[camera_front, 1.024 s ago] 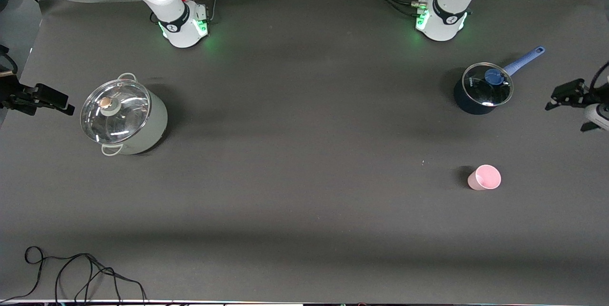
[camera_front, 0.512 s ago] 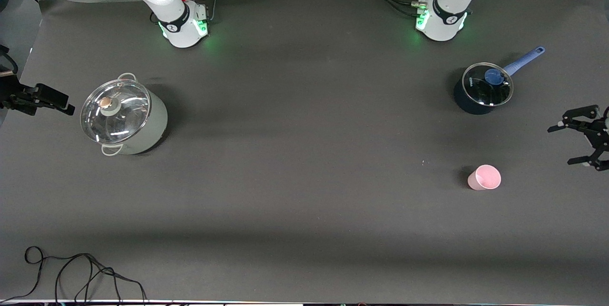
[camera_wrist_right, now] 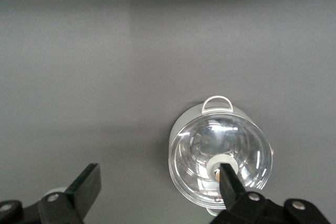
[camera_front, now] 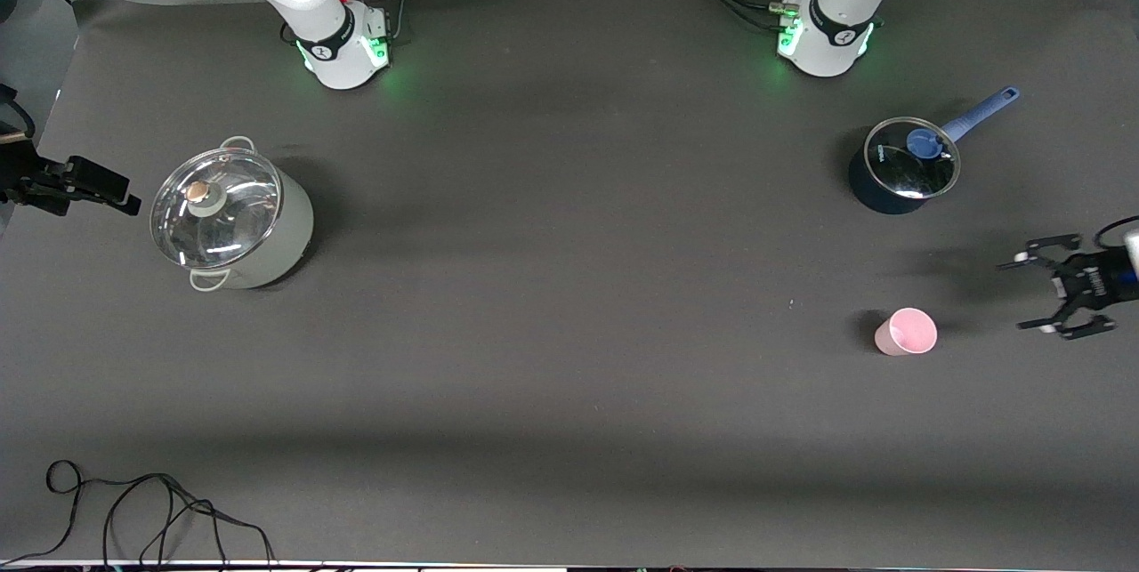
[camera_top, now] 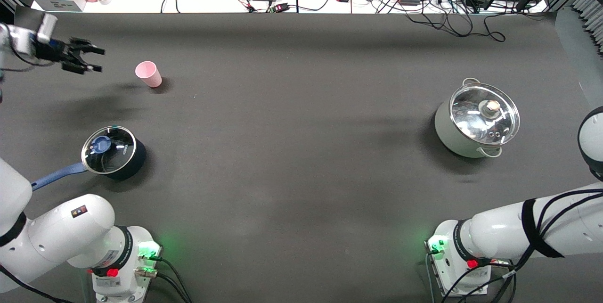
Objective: Transfer pink cup from left to right arm
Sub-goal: 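Lower the left gripper to the pink cup and grasp it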
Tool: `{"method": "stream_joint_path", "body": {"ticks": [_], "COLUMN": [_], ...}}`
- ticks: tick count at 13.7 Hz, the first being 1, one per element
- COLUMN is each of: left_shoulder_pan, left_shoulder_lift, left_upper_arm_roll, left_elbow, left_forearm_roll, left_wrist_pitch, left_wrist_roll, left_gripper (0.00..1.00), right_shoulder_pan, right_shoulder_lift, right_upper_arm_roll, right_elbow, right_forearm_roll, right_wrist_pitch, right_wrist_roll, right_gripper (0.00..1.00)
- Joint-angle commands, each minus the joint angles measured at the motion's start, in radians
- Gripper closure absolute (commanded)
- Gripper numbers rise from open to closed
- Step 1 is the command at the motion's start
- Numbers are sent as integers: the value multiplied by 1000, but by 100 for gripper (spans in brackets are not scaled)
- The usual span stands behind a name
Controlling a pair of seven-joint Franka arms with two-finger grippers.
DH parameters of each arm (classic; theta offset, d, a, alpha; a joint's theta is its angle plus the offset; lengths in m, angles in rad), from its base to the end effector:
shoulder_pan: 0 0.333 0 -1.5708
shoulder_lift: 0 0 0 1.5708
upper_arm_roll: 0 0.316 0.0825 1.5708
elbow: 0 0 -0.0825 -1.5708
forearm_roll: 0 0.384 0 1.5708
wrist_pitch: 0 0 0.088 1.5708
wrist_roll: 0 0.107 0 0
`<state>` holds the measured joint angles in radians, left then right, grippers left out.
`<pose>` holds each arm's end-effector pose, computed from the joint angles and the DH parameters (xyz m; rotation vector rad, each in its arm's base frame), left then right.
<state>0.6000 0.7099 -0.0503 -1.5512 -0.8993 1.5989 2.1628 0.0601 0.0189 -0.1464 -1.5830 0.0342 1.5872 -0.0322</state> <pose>0.5920 0.2721 0.2331 1.7771 -1.2883 0.8973 0.5595 -0.0440 0.6098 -3.1081 0.0853 0.0196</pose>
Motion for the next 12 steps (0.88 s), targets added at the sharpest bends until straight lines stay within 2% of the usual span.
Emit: {"method": "stream_joint_path", "body": {"ticks": [1,4,8,12], "left_shoulder_pan": [4,3,10,14], "left_shoulder_lift": [112,181,236,292], "left_upper_arm_roll": [-14,-23,-29,-29], "left_elbow": [74,79,88,135], "left_forearm_roll": [-88,-147,-159,-168], "left_wrist_pitch": [-57,-71,-71,-71], "left_wrist_roll": [93,190,282,307], "left_gripper": [1,1,1,1], "right_shoulder_pan": [3,3,3,3], "right_shoulder_lift": [-7,-7,-7,-7], "right_upper_arm_roll": [2,2,2,2], "right_elbow": [6,5,3,3], "right_forearm_roll": [-2,-2,-2,-2], "right_wrist_pitch": [-15,-15,-15,-15], "right_wrist_roll": [6,6,3,2], "right_gripper": [0,0,0,0]}}
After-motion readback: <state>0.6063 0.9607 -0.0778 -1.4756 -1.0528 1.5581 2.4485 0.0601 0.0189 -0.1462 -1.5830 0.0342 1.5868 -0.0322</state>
